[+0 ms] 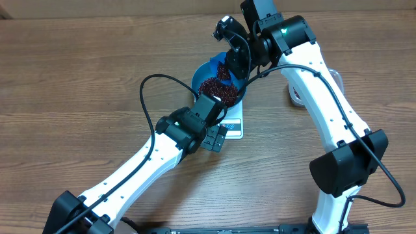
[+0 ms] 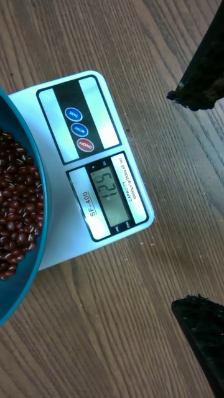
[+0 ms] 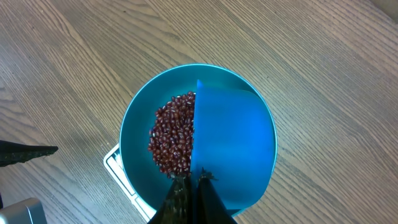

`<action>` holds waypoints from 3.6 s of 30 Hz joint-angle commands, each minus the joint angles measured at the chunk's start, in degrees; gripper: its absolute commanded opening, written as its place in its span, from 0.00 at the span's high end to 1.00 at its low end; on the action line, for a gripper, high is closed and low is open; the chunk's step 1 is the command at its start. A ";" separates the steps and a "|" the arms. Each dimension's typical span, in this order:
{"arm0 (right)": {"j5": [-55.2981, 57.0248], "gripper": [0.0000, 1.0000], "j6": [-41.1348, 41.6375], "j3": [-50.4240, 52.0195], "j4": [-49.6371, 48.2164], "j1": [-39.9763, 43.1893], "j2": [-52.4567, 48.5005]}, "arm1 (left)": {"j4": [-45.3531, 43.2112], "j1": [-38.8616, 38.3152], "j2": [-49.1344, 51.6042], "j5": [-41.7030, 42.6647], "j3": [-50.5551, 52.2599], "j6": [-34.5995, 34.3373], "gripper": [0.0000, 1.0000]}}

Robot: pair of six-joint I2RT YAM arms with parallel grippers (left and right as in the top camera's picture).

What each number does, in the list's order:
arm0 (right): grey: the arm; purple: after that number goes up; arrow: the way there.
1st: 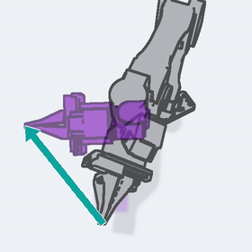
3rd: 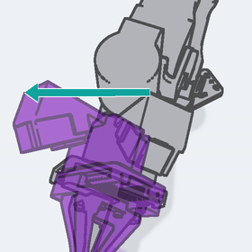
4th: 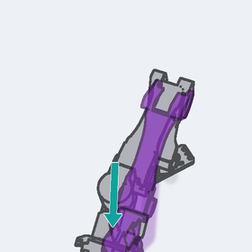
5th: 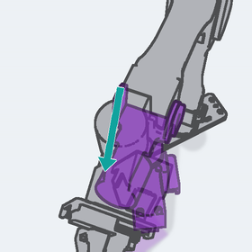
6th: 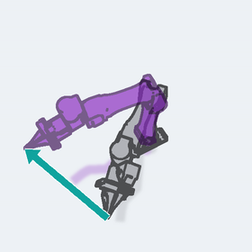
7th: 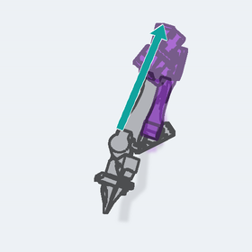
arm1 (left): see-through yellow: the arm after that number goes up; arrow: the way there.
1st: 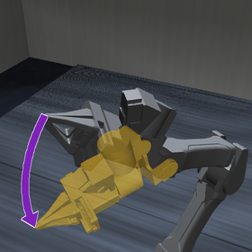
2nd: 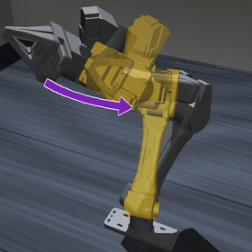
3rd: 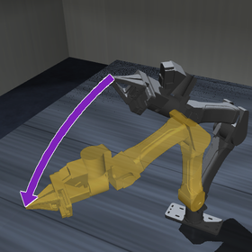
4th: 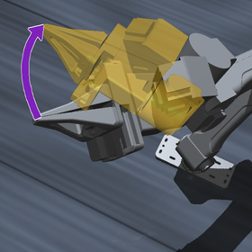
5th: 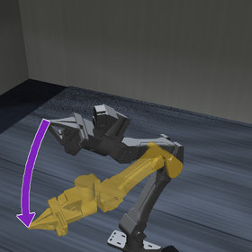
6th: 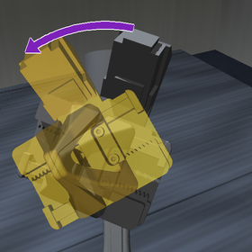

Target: Scoop item into bowl and weigh 150g on scale

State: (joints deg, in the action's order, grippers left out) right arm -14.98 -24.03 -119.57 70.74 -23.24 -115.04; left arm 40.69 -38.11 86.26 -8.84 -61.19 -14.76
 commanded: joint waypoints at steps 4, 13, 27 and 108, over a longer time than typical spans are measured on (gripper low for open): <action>-0.04 0.96 0.13 -1.60 -1.42 0.15 1.36 | -0.09 0.26 0.31 -0.33 0.46 0.83 0.01; 2.23 0.96 -0.09 -2.08 -2.64 0.11 2.80 | -0.09 0.26 0.31 -0.33 0.46 0.85 0.00; 3.69 0.96 -0.02 -2.05 -0.09 -0.04 2.80 | -0.09 0.26 0.31 -0.33 0.46 0.83 0.00; 7.26 0.96 1.27 -2.01 0.00 -1.77 2.80 | -0.09 0.22 0.31 -0.33 0.46 0.83 0.01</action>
State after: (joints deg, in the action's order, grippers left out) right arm -7.20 -23.62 -119.68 71.13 -24.84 -114.80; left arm 40.66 -38.11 86.26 -8.84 -61.10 -14.76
